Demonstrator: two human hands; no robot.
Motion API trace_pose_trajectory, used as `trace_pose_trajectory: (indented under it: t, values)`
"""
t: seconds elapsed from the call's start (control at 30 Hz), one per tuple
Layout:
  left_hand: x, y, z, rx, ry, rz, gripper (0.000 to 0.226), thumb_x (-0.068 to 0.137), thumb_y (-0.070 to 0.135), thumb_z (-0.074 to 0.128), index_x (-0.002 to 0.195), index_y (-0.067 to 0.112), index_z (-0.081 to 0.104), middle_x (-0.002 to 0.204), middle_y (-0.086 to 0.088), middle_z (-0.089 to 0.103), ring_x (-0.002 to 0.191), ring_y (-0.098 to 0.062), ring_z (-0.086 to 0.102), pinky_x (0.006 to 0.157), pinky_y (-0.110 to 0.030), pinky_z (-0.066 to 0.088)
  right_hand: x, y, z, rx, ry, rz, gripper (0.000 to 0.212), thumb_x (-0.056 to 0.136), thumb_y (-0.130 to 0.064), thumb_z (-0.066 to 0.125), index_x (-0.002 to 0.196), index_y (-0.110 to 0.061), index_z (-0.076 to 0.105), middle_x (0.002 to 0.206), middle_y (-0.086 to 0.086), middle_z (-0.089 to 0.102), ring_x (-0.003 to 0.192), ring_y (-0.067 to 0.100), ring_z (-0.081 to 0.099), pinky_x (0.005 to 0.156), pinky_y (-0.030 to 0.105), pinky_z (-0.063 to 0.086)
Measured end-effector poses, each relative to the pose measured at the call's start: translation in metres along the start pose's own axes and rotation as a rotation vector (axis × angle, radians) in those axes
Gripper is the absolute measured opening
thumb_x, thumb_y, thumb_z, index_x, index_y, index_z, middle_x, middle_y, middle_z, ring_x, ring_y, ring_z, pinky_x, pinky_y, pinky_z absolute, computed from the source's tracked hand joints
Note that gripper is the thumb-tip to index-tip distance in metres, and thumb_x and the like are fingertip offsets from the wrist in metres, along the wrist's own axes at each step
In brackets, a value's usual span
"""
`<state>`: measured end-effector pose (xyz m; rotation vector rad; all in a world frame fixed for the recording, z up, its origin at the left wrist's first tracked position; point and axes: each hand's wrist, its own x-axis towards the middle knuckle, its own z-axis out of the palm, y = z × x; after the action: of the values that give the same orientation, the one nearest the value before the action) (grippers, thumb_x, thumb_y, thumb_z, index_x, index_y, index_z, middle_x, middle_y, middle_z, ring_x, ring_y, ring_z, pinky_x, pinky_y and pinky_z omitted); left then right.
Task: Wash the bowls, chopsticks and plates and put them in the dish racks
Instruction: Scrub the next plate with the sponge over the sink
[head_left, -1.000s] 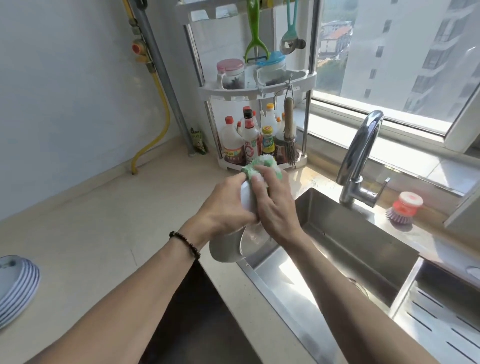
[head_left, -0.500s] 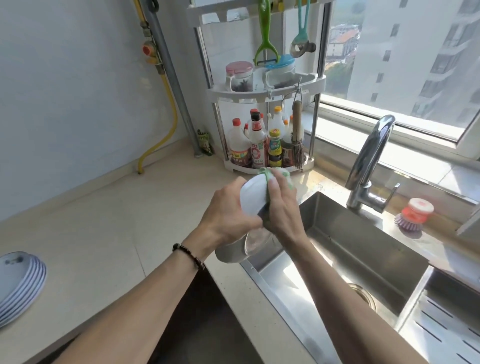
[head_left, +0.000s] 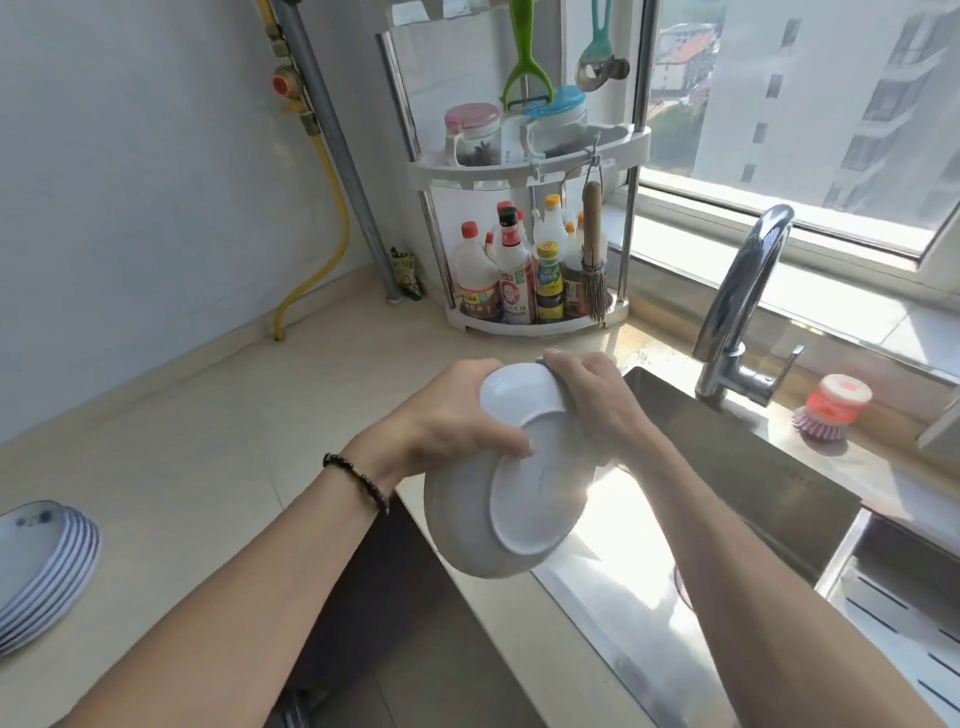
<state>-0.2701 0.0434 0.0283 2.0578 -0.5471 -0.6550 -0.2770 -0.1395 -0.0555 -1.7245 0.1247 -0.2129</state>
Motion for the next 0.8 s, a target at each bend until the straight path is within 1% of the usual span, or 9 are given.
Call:
trace_pose_trajectory:
  t: [0.1, 0.2, 0.33, 0.4, 0.5, 0.53, 0.63, 0.7, 0.8]
  values:
    - [0.01, -0.004, 0.009, 0.063, 0.095, 0.002, 0.045, 0.067, -0.005, 0.08, 0.1, 0.019, 0.063, 0.091, -0.005, 0.071, 0.082, -0.023, 0.069, 0.071, -0.036, 0.06, -0.005, -0.008, 0.011, -0.1, -0.014, -0.129, 0.048, 0.096, -0.048, 0.04, 0.092, -0.005, 0.062, 0.083, -0.001, 0.059, 0.083, 0.018, 0.054, 0.075, 0.036, 0.04]
    - [0.015, -0.012, 0.017, 0.103, 0.22, 0.066, 0.051, 0.06, 0.008, 0.079, 0.106, 0.025, 0.062, 0.095, 0.0, 0.071, 0.087, -0.021, 0.069, 0.075, -0.041, 0.06, -0.017, 0.002, 0.028, -0.164, 0.021, -0.297, 0.035, 0.105, -0.04, 0.035, 0.124, -0.026, 0.062, 0.122, -0.004, 0.057, 0.12, 0.016, 0.046, 0.101, 0.029, 0.038]
    - [0.013, -0.014, 0.021, 0.178, 0.272, 0.085, 0.049, 0.054, 0.019, 0.077, 0.099, 0.026, 0.059, 0.096, -0.002, 0.066, 0.087, -0.023, 0.065, 0.071, -0.04, 0.057, -0.007, 0.014, 0.019, 0.028, 0.033, -0.065, 0.03, 0.106, -0.036, 0.03, 0.111, -0.033, 0.059, 0.119, -0.003, 0.056, 0.113, 0.009, 0.051, 0.096, 0.032, 0.042]
    - [0.014, -0.015, 0.022, 0.156, 0.317, 0.087, 0.048, 0.054, 0.021, 0.077, 0.097, 0.022, 0.059, 0.095, -0.002, 0.065, 0.087, -0.024, 0.065, 0.069, -0.039, 0.056, -0.009, 0.014, 0.023, 0.045, 0.069, -0.029, 0.045, 0.1, -0.049, 0.024, 0.121, -0.032, 0.059, 0.125, 0.0, 0.053, 0.121, 0.015, 0.046, 0.101, 0.022, 0.036]
    - [0.018, -0.016, 0.022, 0.201, 0.343, 0.072, 0.044, 0.064, 0.013, 0.084, 0.097, 0.019, 0.055, 0.093, 0.0, 0.062, 0.084, -0.021, 0.063, 0.061, -0.03, 0.051, -0.023, 0.01, 0.038, -0.039, 0.018, -0.126, 0.049, 0.1, -0.051, 0.026, 0.144, -0.046, 0.043, 0.142, -0.003, 0.04, 0.127, 0.001, 0.028, 0.102, 0.003, 0.017]
    - [0.017, -0.016, 0.022, 0.207, 0.331, 0.079, 0.044, 0.065, 0.012, 0.083, 0.098, 0.018, 0.056, 0.094, 0.0, 0.062, 0.084, -0.02, 0.062, 0.06, -0.028, 0.05, -0.023, 0.011, 0.038, -0.019, 0.002, -0.127, 0.046, 0.1, -0.051, 0.025, 0.143, -0.048, 0.042, 0.145, -0.003, 0.041, 0.131, 0.005, 0.03, 0.104, 0.003, 0.019]
    - [0.011, -0.018, 0.022, 0.135, 0.365, 0.084, 0.051, 0.056, 0.02, 0.079, 0.102, 0.019, 0.06, 0.097, -0.001, 0.065, 0.086, -0.019, 0.064, 0.066, -0.03, 0.055, -0.018, 0.011, 0.031, 0.177, 0.057, -0.004, 0.049, 0.096, -0.061, 0.021, 0.133, -0.047, 0.049, 0.147, 0.004, 0.045, 0.14, 0.024, 0.038, 0.116, 0.037, 0.034]
    - [0.01, -0.021, 0.02, -0.044, 0.434, 0.043, 0.05, 0.055, 0.016, 0.082, 0.101, 0.02, 0.062, 0.096, -0.001, 0.069, 0.085, -0.017, 0.066, 0.067, -0.029, 0.057, -0.027, 0.009, 0.037, 0.115, 0.028, 0.0, 0.06, 0.093, -0.07, 0.015, 0.145, -0.051, 0.039, 0.157, 0.002, 0.029, 0.149, 0.023, 0.022, 0.123, 0.048, 0.021]
    - [0.014, -0.024, 0.015, -0.231, 0.493, 0.006, 0.048, 0.065, -0.003, 0.085, 0.103, 0.014, 0.061, 0.098, -0.006, 0.07, 0.085, -0.019, 0.067, 0.066, -0.028, 0.057, -0.041, 0.007, 0.047, -0.132, -0.122, -0.107, 0.059, 0.094, -0.064, 0.007, 0.152, -0.056, 0.006, 0.167, -0.013, -0.008, 0.148, 0.003, -0.022, 0.123, 0.037, -0.009]
